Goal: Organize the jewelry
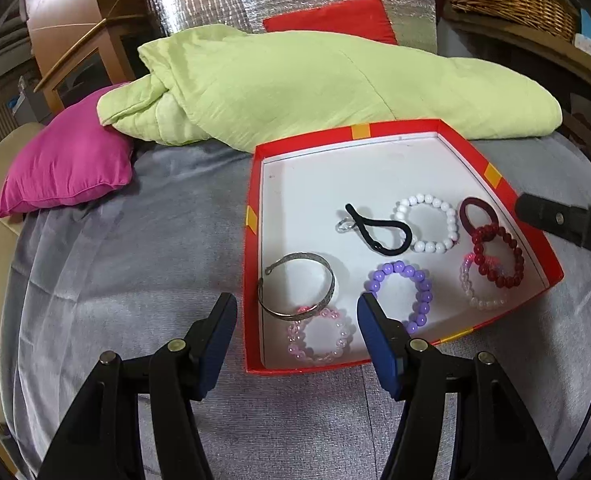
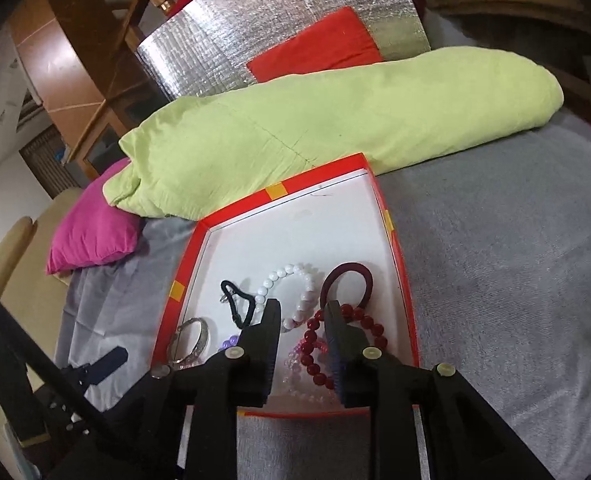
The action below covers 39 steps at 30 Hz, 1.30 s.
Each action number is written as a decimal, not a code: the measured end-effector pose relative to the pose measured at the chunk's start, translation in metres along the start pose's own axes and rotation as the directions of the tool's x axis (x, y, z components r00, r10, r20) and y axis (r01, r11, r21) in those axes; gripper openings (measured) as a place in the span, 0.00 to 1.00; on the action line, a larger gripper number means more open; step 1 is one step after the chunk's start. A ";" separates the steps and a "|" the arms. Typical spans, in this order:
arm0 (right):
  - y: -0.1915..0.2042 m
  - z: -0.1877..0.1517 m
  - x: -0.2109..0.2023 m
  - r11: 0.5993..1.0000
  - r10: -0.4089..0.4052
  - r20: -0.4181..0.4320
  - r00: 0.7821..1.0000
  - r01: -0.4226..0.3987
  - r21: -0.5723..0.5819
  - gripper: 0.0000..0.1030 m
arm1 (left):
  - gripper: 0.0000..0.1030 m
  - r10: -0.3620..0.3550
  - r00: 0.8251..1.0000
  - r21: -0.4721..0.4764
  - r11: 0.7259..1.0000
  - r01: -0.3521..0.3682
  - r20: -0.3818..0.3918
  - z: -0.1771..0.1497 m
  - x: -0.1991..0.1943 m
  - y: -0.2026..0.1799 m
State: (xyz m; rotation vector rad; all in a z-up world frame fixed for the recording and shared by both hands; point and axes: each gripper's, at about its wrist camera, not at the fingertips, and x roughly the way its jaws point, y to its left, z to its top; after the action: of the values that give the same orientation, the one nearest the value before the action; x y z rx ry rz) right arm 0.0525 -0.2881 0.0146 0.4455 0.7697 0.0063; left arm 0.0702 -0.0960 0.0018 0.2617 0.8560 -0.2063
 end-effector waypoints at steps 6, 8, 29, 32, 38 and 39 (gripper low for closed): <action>0.008 -0.004 -0.015 0.998 -0.039 -0.006 0.999 0.039 -0.043 0.46 | 0.63 -0.001 0.999 -0.048 0.999 0.002 0.032 0.001 -0.010 0.007; 0.011 -0.006 -0.019 0.997 -0.054 -0.008 0.998 0.054 -0.063 0.46 | 0.64 0.001 0.999 -0.065 0.998 0.002 0.040 0.000 -0.013 0.010; 0.036 -0.035 -0.068 0.962 -0.220 0.045 0.974 0.225 -0.155 0.53 | 0.66 0.019 0.995 -0.105 0.994 -0.008 0.099 -0.020 -0.053 0.020; 0.040 -0.042 -0.080 0.955 -0.232 0.069 0.970 0.241 -0.175 0.54 | 0.67 0.017 0.993 -0.114 0.993 -0.004 0.114 -0.026 -0.064 0.020; 0.050 -0.061 -0.111 0.934 -0.255 0.143 0.956 0.282 -0.221 0.59 | 0.67 0.001 0.990 -0.117 0.993 0.015 0.138 -0.043 -0.089 0.019; 0.052 -0.064 -0.116 0.931 -0.255 0.153 0.955 0.285 -0.230 0.59 | 0.67 0.005 0.990 -0.119 0.993 0.012 0.142 -0.047 -0.093 0.020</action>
State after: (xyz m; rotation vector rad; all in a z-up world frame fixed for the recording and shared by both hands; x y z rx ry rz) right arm -0.0667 -0.2350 0.0725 0.0961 0.6948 -0.1788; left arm -0.0176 -0.0555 0.0466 0.1310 0.7243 -0.1741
